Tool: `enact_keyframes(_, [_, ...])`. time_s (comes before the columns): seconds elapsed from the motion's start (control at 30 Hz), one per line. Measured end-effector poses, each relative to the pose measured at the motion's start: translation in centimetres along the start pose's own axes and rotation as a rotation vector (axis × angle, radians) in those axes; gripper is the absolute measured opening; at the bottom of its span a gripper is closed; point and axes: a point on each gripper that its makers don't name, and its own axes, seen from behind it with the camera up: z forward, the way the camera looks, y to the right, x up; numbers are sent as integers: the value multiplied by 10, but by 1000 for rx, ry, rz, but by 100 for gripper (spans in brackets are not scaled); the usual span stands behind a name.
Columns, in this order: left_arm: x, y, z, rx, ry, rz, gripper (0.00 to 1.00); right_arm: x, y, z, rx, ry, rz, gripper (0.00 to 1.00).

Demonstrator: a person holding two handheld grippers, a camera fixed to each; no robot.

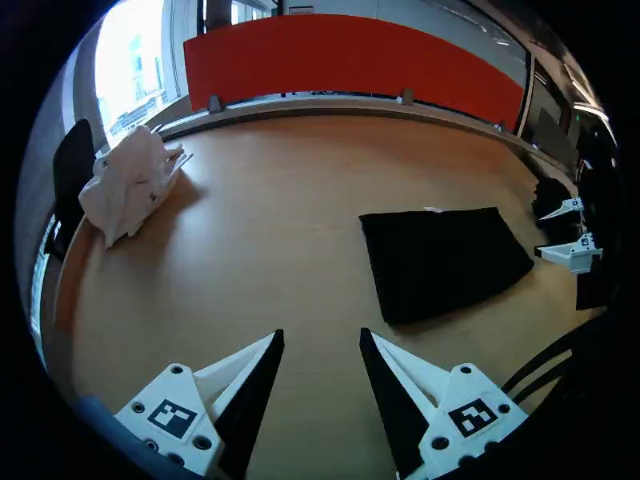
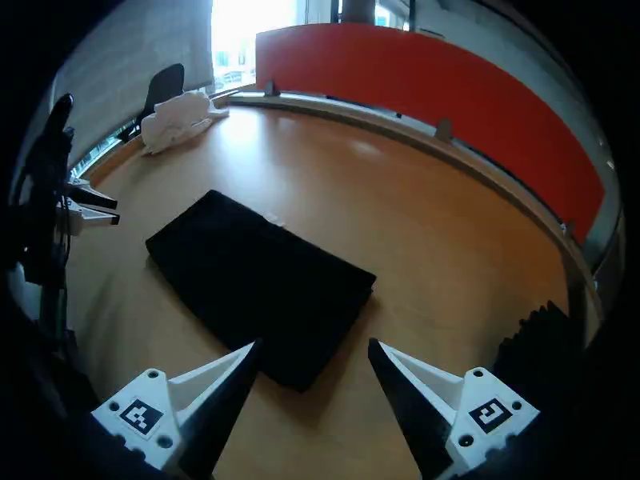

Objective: Fold towel

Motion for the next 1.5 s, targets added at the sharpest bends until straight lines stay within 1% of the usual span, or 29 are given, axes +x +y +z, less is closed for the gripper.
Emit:
enact_keyframes(0.33, [-5,-8,-5,7,-8,-24,69,-21,-3,6,21,-35,-23,100])
enact_keyframes(0.47, [-6,-10,-6,5,-9,-30,69,-29,-4,8,33,-54,-32,95])
enact_keyframes(0.7, [-6,-13,-6,6,-10,-32,69,-40,-7,7,56,-87,-38,78])
enact_keyframes(0.87, [-6,-13,-5,6,-11,-32,69,-48,-12,7,85,-114,-39,61])
enact_keyframes(0.93, [-6,-13,-5,5,-12,-32,69,-49,-12,8,90,-119,-40,58])
enact_keyframes(1.1, [-7,-12,-5,3,-12,-32,69,-49,-11,9,93,-124,-42,45])
enact_keyframes(1.17, [-7,-12,-4,3,-13,-31,69,-51,-10,8,98,-129,-43,43])
enact_keyframes(1.33, [-7,-11,-4,2,-15,-30,69,-52,-11,8,108,-134,-49,41])
enact_keyframes(1.4, [-7,-11,-3,1,-15,-30,69,-52,-11,8,112,-132,-53,34])
enact_keyframes(1.5, [-7,-10,-3,0,-17,-29,69,-51,-12,8,117,-126,-59,28])
